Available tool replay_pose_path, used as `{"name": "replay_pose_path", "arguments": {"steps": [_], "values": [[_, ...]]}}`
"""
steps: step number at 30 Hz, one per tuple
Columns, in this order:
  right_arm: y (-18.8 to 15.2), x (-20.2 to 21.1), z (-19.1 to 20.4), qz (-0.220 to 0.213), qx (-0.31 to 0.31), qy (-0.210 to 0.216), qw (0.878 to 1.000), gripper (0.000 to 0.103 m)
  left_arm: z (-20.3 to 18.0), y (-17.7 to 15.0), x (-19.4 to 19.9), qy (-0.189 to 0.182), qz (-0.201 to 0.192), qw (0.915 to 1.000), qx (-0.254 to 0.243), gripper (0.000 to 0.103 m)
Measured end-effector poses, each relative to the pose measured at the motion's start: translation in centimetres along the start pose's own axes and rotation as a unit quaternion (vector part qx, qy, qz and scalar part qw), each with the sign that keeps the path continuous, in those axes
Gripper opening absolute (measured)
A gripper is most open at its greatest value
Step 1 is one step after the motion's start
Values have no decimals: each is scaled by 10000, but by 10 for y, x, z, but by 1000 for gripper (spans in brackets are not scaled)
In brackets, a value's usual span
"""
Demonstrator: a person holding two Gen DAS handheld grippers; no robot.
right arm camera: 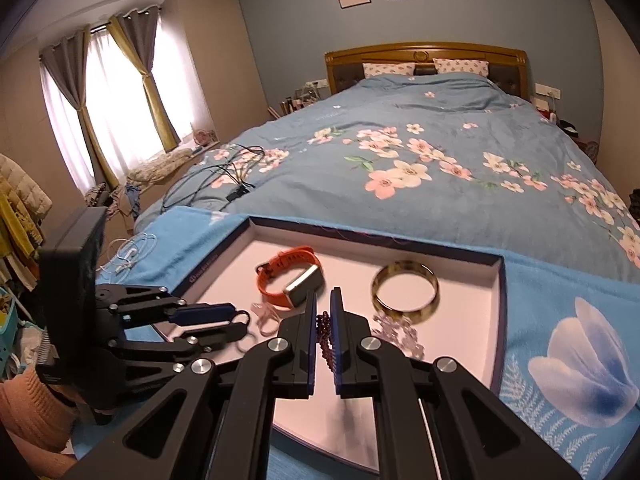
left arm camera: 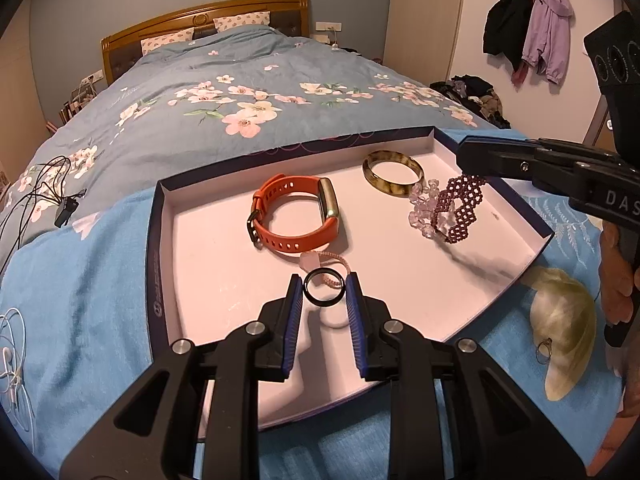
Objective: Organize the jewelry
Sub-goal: 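Carry the bracelet and black ring into the box lid and open both tools, then withdraw both tools from the box toward the rings on the bedspread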
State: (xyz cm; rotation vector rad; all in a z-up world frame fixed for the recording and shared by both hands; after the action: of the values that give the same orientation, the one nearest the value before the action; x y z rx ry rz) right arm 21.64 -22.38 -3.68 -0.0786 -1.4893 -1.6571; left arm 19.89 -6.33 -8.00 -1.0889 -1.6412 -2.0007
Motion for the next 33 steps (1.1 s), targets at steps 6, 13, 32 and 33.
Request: {"name": "replay_pose_path", "arguments": {"steps": [6, 13, 32, 33], "values": [[-7, -6, -9, 162, -163, -106, 9997, 5, 0, -2, -8, 28, 116, 9999, 4, 22], [-15, -5, -21, 285, -188, -360, 9988, 5, 0, -2, -14, 17, 170, 9999, 11, 22], [-30, -7, -40, 490, -367, -707, 9956, 8, 5, -2, -3, 54, 66, 9998, 188, 46], [-31, -5, -40, 478, -380, -743, 9954, 11, 7, -2, 2, 68, 9, 9997, 217, 47]]}}
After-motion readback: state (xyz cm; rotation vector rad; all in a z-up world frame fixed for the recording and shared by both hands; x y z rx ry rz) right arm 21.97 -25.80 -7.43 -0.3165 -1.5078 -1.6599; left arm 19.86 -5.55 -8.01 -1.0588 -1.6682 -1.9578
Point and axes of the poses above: each gripper's, at about its wrist camera, not at the fingertips, and x roughly against the way its jaws point, z to its left, y to its top, the point moved 1 cm from there along -x, roughly the way its jaws point, and after that the axes turned 7 degrees about y, right-handed, at the moved point
